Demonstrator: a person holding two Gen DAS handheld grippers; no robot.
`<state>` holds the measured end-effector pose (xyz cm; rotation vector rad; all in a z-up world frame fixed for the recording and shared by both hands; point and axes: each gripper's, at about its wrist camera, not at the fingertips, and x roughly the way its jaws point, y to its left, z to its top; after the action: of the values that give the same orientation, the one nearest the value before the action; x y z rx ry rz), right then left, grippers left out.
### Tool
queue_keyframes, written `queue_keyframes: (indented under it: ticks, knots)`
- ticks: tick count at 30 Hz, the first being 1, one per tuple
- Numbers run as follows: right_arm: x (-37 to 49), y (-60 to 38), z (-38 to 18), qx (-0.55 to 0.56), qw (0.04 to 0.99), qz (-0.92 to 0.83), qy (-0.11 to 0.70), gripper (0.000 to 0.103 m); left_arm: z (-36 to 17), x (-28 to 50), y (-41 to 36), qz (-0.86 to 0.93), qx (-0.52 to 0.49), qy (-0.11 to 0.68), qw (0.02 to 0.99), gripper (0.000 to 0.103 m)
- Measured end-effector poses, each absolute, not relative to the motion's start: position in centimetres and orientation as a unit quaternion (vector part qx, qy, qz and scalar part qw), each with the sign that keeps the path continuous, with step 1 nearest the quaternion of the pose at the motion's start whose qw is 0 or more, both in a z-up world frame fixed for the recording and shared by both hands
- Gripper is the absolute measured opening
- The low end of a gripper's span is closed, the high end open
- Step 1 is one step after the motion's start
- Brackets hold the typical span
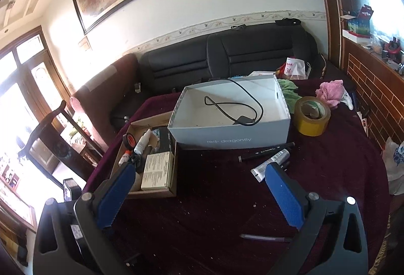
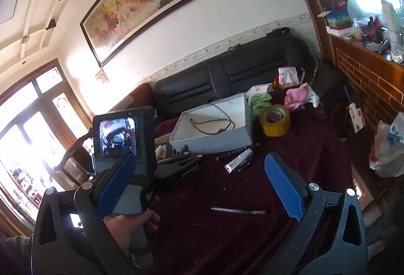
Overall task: Organize objects
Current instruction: 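Withdraw both open tools from the tray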
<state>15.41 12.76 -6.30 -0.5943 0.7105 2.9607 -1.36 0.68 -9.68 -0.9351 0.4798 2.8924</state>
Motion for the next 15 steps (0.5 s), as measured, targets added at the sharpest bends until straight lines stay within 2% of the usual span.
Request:
queue_keyframes:
  ticks: [9, 15]
  knots:
    - [17.0, 12.3, -5.6, -0.183, 0.001, 0.964, 0.194, 0.103, -10.0, 0.0, 1.5, 0.941, -0.299, 0.160, 0.015, 0.103]
    - [17.9, 13.8, -6.3, -0.181, 0.009, 0.958, 0.221, 0.103, -10.1, 0.7, 2.4, 0.936, -0.290, 0.196, -0.025, 0.103]
